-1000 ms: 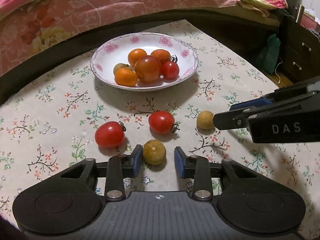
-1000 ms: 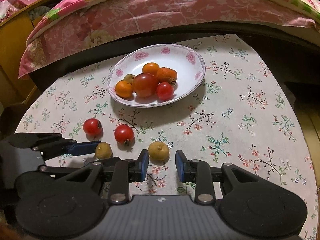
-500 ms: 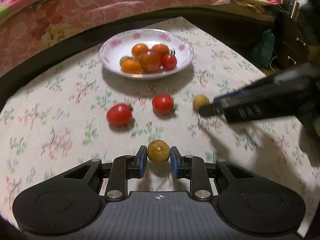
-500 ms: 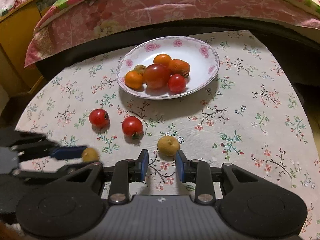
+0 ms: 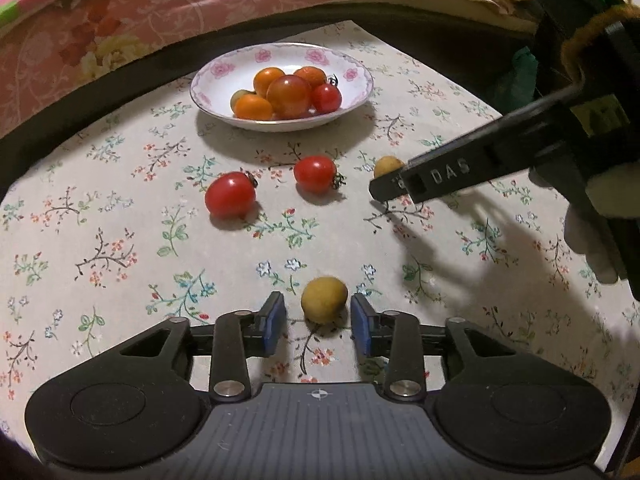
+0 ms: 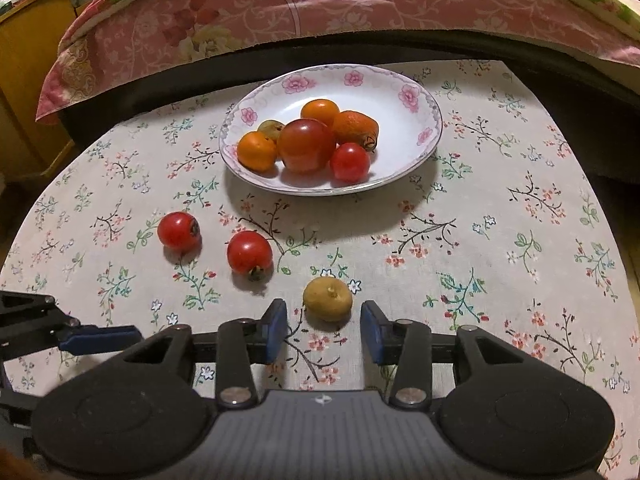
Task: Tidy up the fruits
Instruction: 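Grasp another small yellow-brown fruit with the right tool, then carry the yellow-brown fruit with the left tool to the plate while the right tool carries its fruit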
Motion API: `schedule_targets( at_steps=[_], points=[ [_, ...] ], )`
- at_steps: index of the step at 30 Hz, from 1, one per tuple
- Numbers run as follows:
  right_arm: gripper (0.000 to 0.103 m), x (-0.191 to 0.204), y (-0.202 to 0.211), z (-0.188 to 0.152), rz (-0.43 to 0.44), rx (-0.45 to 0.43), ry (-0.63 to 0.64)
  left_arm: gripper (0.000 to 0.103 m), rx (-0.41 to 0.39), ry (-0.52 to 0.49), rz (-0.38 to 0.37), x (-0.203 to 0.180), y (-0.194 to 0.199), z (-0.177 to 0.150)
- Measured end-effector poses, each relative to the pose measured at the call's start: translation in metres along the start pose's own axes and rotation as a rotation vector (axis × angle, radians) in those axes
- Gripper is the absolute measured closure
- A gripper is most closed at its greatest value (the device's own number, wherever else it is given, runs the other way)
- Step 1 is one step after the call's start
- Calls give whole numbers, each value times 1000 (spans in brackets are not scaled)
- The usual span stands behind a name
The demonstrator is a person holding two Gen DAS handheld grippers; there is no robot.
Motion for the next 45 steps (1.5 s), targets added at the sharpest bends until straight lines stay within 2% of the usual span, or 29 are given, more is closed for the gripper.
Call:
schedule_targets(
  at_steps=[7, 14, 21, 25, 26, 27, 32, 45],
  points=[
    [62, 3, -4, 3, 5, -12, 5, 46, -19, -15, -4, -2, -1, 1],
    [62, 6, -6, 4, -10, -30, 25, 45, -35, -52, 6, -8, -5, 9],
    [63, 6, -5, 3, -19, -26, 33, 45, -31, -37, 19, -4, -9, 9],
    [72, 4, -4, 3, -38, -22, 38, 46, -29, -46, 24, -5, -11, 10],
    [75, 4, -4, 3, -46, -22, 44, 47, -27, -50, 25, -6, -11, 10],
    [76, 4, -3, 2, -46, -23, 47, 52, -25, -54, 23, -7, -11, 11],
    [77, 5, -1, 1, -52, -27, 60, 65, -20, -56, 13, -9, -11, 13],
    [77, 11, 12, 0, -13, -30, 65, 69, -19, -50, 25, -4, -9, 13]
  ],
)
Point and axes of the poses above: each gripper's, at about its wrist camera, not at the fingertips, and y roughly against the way its jaws point, x to its left, z to its top, the point moved 6 cm from there along -y, roughly the way its jaws point, and after that the axes turned 10 degrees about -z, right-handed, at the moved point
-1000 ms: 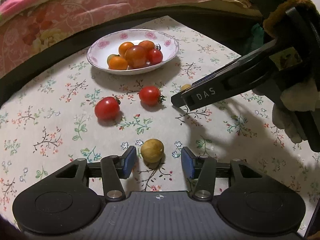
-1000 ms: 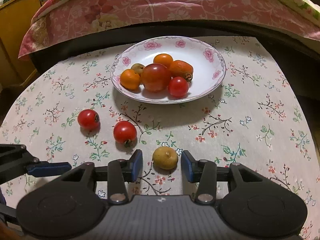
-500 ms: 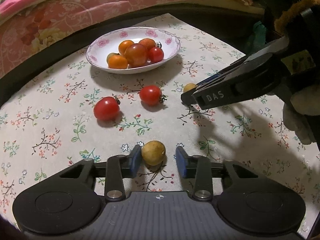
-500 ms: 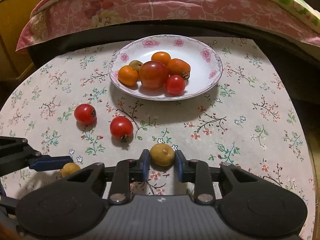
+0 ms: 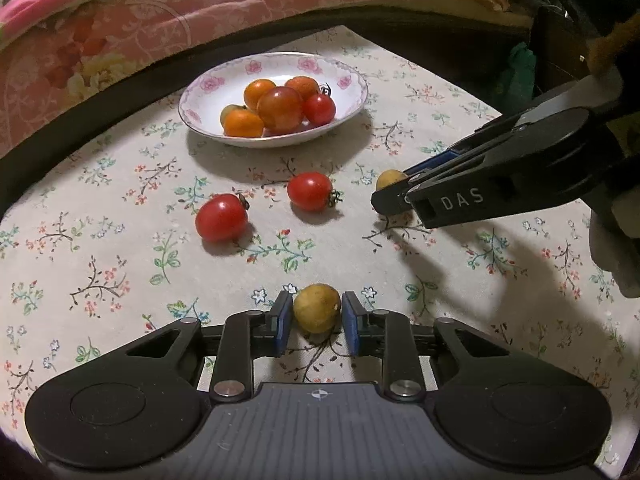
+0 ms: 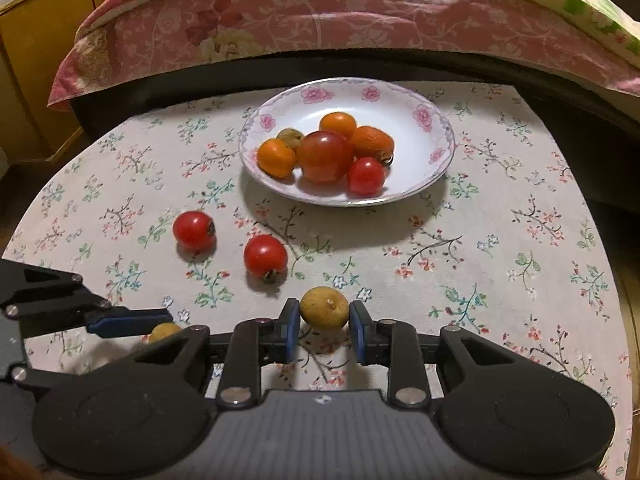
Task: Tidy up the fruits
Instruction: 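Carry the yellow-brown fruit with the left tool to the plate while the right tool carries its fruit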
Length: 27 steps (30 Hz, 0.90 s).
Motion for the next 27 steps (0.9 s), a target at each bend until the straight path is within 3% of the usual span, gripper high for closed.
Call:
schedule_targets(
  at_steps=[8, 11, 17, 27],
  points=[
    [77, 3, -3, -5, 11, 16, 10, 65, -3, -4, -6, -1, 0, -1],
    [77, 4, -2, -5, 12, 16, 15, 72, 6, -16, -13, -6, 1, -3],
    [77, 7, -1, -5, 16, 18, 29, 72, 3, 0, -11, -4, 0, -2],
    [77, 4, 10, 9, 29, -22, -1, 72, -81, 55, -8, 7, 13, 29]
  ],
)
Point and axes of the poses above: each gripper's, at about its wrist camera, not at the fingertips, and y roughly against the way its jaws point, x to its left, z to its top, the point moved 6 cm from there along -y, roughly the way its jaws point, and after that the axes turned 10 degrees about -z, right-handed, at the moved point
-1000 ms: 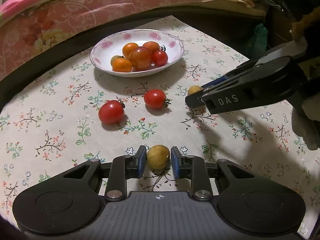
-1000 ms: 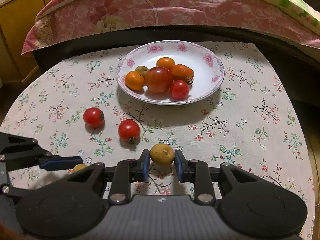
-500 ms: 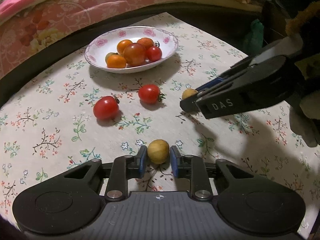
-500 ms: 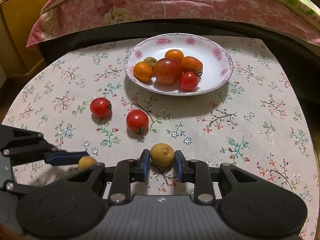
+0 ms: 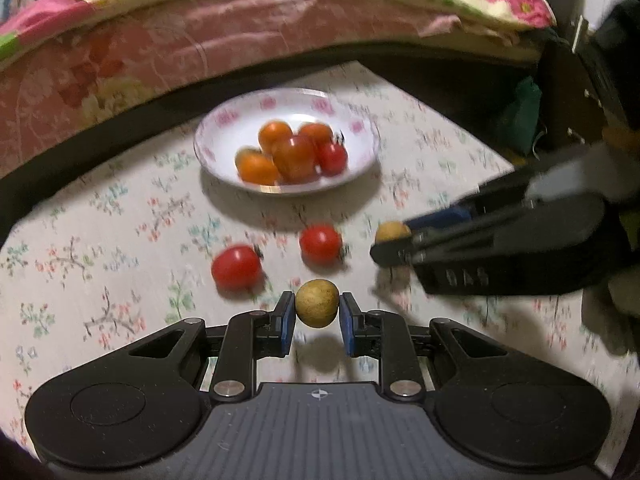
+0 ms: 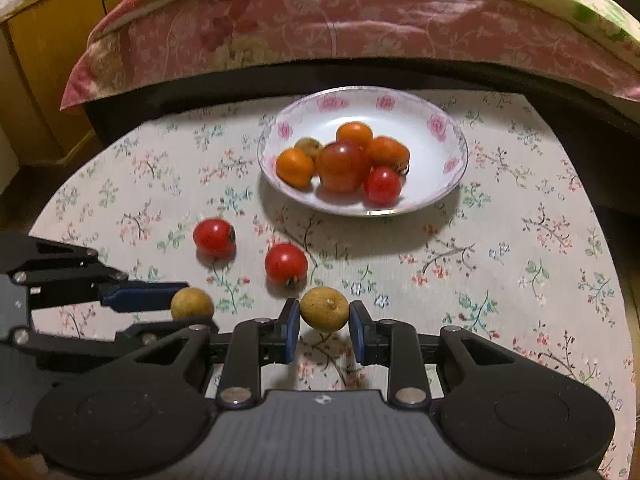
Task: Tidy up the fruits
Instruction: 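Carry the yellow-brown fruit with the left tool to the plate while the right tool carries its fruit, then open the left tool dropping its fruit in the plate while the right tool drops its fruit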
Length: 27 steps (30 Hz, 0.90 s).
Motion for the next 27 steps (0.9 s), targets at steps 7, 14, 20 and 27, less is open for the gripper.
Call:
schedule_targets(
  at_steps=[7, 14, 20, 27],
  points=[
    [77, -6, 6, 23, -6, -49, -40, 72, -76, 14, 25, 8, 2, 36],
    [77, -20, 0, 53, -25, -88, -113, 73, -114, 5, 51, 21, -10, 68],
    [77, -35, -16, 75, -32, -93, -177, 74, -131, 4, 65, 35, -28, 94],
    [77, -48, -39, 93, -35, -86, -228, 74, -123, 5, 82, 46, -50, 111]
  ],
)
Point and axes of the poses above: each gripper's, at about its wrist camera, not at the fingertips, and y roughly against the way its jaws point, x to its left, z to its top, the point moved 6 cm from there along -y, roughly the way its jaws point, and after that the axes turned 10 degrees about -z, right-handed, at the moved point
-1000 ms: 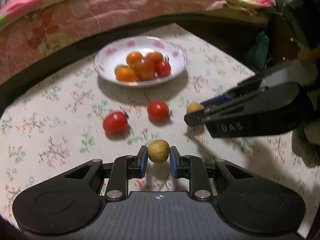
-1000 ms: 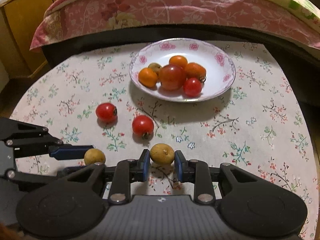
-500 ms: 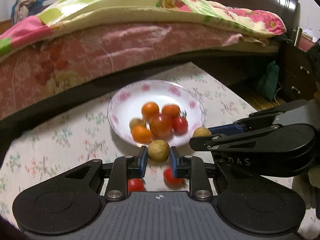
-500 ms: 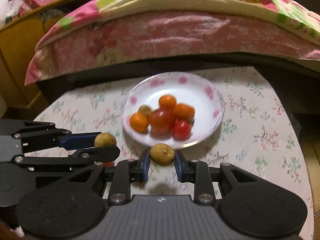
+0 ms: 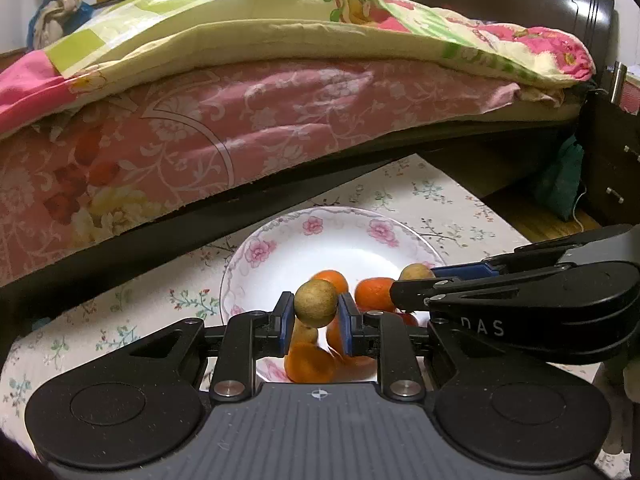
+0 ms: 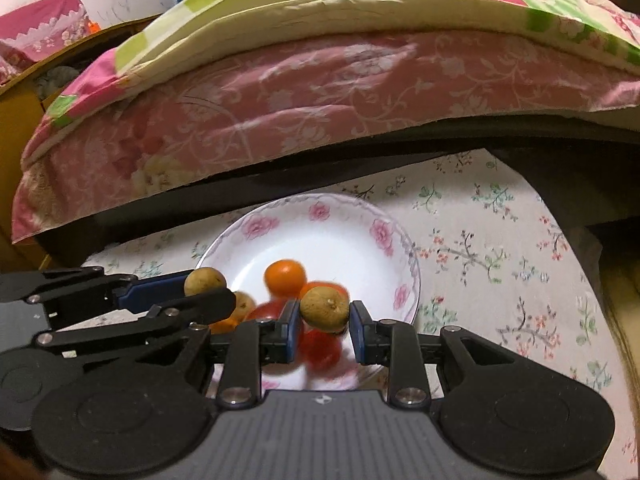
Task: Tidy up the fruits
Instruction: 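Open the left tool dropping its fruit in the plate while the right tool drops its fruit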
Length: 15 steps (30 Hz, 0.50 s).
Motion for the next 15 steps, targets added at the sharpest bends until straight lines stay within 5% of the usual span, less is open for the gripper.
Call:
schedule_targets(
  at_steps=[15],
  points=[
    [76, -4, -16, 4, 0, 1, -28, 67, 8, 18, 20, 10, -11, -1]
  ],
)
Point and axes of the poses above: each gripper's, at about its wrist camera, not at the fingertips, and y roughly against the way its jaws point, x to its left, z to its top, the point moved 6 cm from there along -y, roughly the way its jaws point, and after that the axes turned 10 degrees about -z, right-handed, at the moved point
